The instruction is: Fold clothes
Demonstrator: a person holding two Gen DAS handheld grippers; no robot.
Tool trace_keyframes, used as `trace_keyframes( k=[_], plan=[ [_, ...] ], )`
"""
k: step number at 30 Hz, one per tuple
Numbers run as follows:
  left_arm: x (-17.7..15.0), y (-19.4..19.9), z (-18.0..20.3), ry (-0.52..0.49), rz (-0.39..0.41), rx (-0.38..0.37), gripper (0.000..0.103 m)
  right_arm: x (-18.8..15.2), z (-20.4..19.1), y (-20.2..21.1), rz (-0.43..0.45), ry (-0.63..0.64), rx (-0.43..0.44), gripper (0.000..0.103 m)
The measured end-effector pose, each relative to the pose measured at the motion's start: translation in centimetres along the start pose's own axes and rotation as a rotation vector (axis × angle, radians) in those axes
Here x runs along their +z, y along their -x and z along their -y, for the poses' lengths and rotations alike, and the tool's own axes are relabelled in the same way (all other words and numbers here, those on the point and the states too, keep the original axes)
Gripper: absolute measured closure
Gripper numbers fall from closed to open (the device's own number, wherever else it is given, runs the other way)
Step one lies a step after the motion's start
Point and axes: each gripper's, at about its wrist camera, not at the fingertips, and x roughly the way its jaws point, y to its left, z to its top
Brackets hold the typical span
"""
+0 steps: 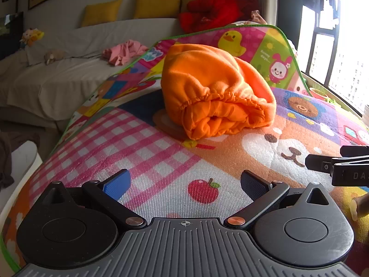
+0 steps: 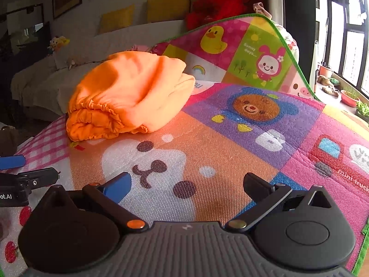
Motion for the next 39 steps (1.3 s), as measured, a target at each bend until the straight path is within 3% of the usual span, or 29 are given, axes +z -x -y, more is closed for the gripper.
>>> trace_keyframes(
  k=[26,36,39],
  plan=[
    [-0.07,0.32,-0.05,0.003,0.016,-0.003,0.0,-0.06,-0.28,0.1,0.007,0.027,-0.02,0.0],
    [0.0,0.63,-0.08,0.003,0.035,0.015,0.0,-0.09,-0.23,0.12,0.008,0.026,-0.02,0.0],
    [0.04,0.77,-0.06,0.005,0.036,0.05,0.0,-0.08,-0.22,0.13,0.009,0.023,-0.02,0.0]
  ],
)
